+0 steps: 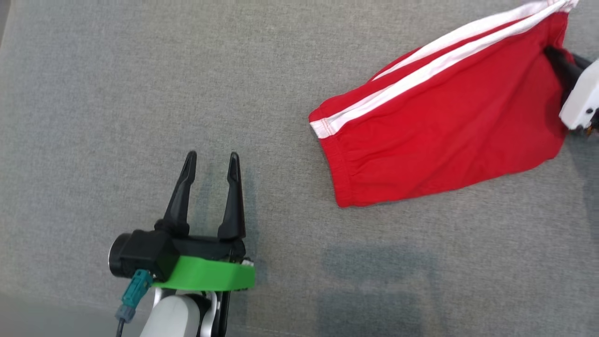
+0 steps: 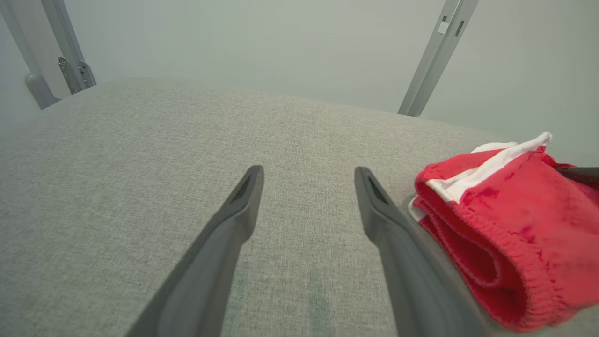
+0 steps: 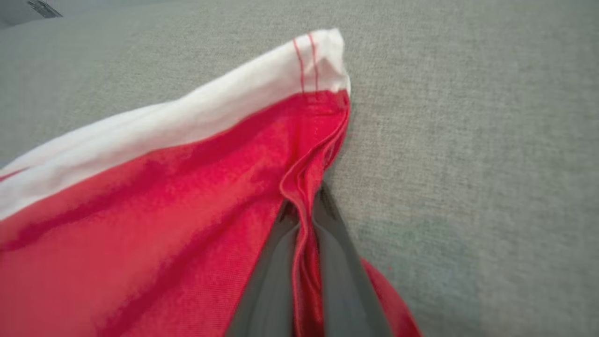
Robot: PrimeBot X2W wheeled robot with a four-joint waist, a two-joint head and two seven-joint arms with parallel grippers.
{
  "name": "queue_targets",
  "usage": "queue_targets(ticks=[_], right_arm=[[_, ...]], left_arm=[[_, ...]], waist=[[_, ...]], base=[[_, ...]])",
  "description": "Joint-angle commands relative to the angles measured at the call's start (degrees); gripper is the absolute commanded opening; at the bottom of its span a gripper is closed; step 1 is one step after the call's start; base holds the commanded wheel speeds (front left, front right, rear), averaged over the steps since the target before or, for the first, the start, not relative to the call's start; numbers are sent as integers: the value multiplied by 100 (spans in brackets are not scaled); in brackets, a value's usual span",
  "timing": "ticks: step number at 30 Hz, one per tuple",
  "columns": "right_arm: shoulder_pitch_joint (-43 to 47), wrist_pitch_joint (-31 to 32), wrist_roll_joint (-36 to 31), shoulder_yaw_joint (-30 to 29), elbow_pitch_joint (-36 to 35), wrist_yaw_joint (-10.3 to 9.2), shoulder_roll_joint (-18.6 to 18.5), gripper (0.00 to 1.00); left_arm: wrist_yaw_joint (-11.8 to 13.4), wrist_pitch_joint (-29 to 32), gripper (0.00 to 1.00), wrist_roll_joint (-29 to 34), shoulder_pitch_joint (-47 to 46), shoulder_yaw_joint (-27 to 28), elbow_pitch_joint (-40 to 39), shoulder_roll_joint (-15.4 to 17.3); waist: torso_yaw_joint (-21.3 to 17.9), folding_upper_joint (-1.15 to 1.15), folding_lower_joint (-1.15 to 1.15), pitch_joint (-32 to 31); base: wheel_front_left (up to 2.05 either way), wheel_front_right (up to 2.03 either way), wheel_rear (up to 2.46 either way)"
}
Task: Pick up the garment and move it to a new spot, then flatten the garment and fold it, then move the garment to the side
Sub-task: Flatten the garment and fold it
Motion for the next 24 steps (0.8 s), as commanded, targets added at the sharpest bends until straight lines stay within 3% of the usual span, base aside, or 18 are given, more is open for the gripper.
queue_targets(ticks=[1,6,10,19,24], right_arm=[[449,25,120,53,28,-5,77,0],[778,-50,570,-257,-365,-7,7,0],[1097,-43,803,-551,-496,-6,-144,0],[1610,-422,838,-1164,-149,-5,-84,0],[1683,-597,729,-1268,-476,-1,-17,0]], left_arm=[[-87,-15,100,11,197,32,108,13],[-289,-16,100,158,459,131,306,14],[-389,-16,100,220,560,159,374,15],[-475,-15,100,238,713,116,443,13],[-442,-16,100,183,823,87,494,13]], waist=[[-613,0,0,-619],[-1096,0,0,-1034],[-1245,0,0,-1180],[-1137,0,0,-1235],[-1006,0,0,-1309]], base=[[0,0,0],[0,0,0],[0,0,0],[0,0,0],[0,0,0]])
